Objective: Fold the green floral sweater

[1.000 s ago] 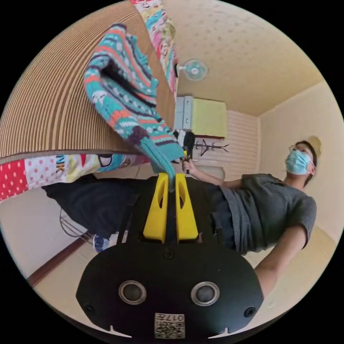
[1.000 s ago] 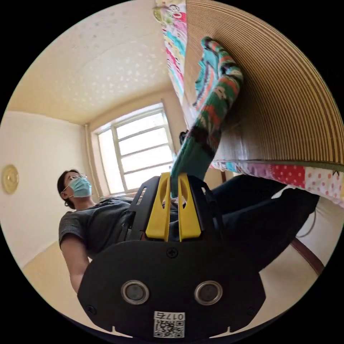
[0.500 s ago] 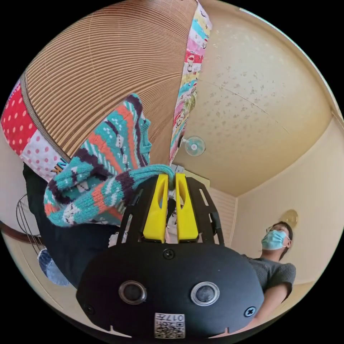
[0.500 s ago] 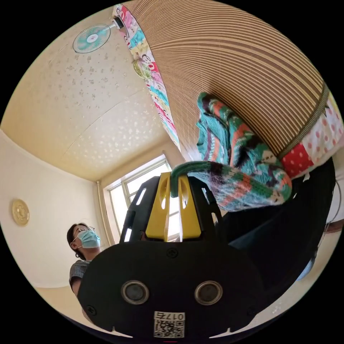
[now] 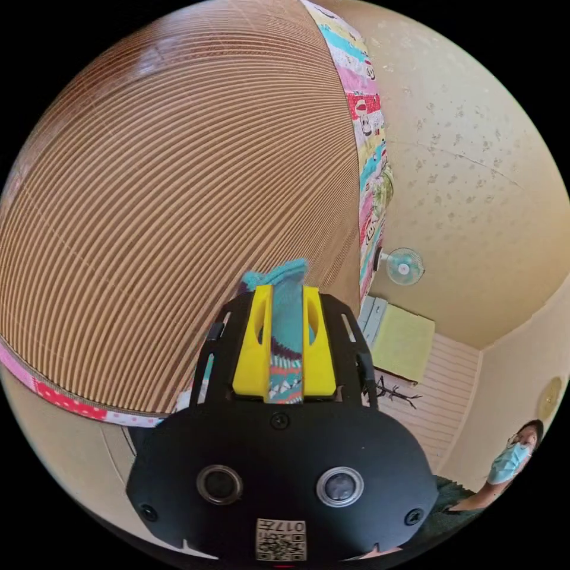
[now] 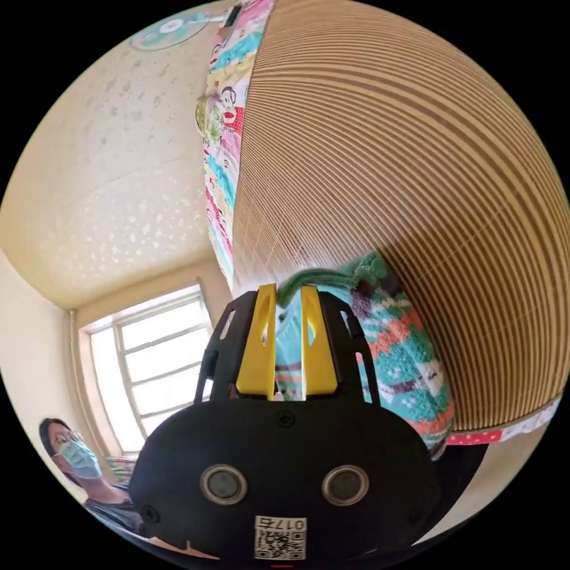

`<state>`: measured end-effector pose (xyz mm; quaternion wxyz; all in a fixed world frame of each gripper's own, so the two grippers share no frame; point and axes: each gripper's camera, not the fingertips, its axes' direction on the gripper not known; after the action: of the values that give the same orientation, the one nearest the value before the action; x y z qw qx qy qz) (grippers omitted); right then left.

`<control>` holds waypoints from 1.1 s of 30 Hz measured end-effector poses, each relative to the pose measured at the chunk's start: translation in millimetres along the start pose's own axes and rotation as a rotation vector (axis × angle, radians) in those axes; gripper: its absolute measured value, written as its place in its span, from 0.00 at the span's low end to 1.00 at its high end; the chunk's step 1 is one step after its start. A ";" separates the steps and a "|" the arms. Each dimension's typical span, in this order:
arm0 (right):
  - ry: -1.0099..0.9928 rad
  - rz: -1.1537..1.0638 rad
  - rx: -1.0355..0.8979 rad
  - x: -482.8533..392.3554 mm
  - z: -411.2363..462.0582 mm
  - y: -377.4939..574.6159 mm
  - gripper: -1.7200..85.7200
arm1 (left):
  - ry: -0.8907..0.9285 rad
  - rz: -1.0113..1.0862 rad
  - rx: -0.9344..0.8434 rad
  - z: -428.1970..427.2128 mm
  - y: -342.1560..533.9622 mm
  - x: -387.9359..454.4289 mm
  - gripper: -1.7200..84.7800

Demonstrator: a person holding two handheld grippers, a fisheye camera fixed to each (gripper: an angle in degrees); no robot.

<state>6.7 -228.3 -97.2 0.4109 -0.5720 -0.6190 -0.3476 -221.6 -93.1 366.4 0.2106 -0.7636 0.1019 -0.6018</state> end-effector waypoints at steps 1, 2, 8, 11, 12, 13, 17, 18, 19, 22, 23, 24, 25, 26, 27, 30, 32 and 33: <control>0.101 -0.088 0.009 -15.2 0.9 7.6 0.08 | -0.015 0.015 0.004 -2.3 2.2 -1.8 0.13; 0.223 -0.192 0.011 -32.6 2.7 19.1 0.08 | -0.048 0.050 -0.005 -6.0 9.9 -6.9 0.14; 0.709 -0.548 -0.035 -86.2 37.0 103.8 0.03 | -0.228 -0.051 -0.035 -5.4 105.2 -71.4 0.23; 0.620 -0.648 -0.205 -81.1 70.8 137.2 0.03 | -0.148 -0.146 -0.016 12.0 146.5 -105.8 0.23; 0.623 -0.652 -0.245 -78.1 80.7 141.6 0.03 | -0.117 -0.169 -0.011 23.3 155.5 -116.2 0.23; 0.640 -0.652 -0.313 -71.4 101.1 149.4 0.03 | -0.100 -0.178 -0.014 29.9 158.2 -120.5 0.23; 0.592 -0.675 -0.470 -57.9 166.7 166.4 0.03 | 0.017 -0.219 0.014 71.4 152.5 -134.8 0.22; 0.596 -0.686 -0.484 -57.8 175.1 168.1 0.03 | 0.004 -0.247 0.012 79.7 148.6 -140.4 0.21; 0.618 -0.705 -0.482 -58.3 188.9 170.9 0.03 | -0.003 -0.259 0.010 82.6 147.8 -143.9 0.20; 0.658 -0.703 -0.463 -53.2 212.6 170.7 0.02 | 0.023 -0.321 -0.005 88.1 151.2 -159.5 0.17; 0.679 -0.692 -0.473 -47.4 221.1 169.0 0.02 | -0.001 -0.298 -0.011 87.2 154.0 -153.0 0.17; 0.693 -0.686 -0.478 -43.9 225.0 168.2 0.02 | -0.042 -0.249 -0.007 86.7 158.5 -140.0 0.16; 0.694 -0.675 -0.483 -38.4 229.3 166.9 0.02 | -0.068 -0.232 -0.001 86.7 161.6 -133.4 0.16; 0.672 -0.654 -0.472 -35.6 227.7 164.7 0.02 | -0.113 -0.217 0.016 87.1 168.6 -121.8 0.16; 0.659 -0.639 -0.469 -34.3 225.9 163.2 0.02 | -0.151 -0.217 0.037 88.4 176.1 -113.0 0.15; 0.592 -0.581 -0.468 -27.7 212.4 158.3 0.02 | -0.157 -0.179 0.124 92.0 197.8 -91.7 0.13; 0.554 -0.570 -0.501 -20.8 202.9 159.0 0.02 | -0.154 -0.103 0.166 95.7 211.5 -69.7 0.12; 0.543 -0.565 -0.512 -18.8 200.6 159.2 0.02 | -0.136 -0.022 0.177 101.0 220.1 -51.4 0.12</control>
<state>142.7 -39.1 -205.0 0.2930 -0.3522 -0.5149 -0.7246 -116.0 -248.0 204.7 0.2773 -0.7822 0.0254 -0.5573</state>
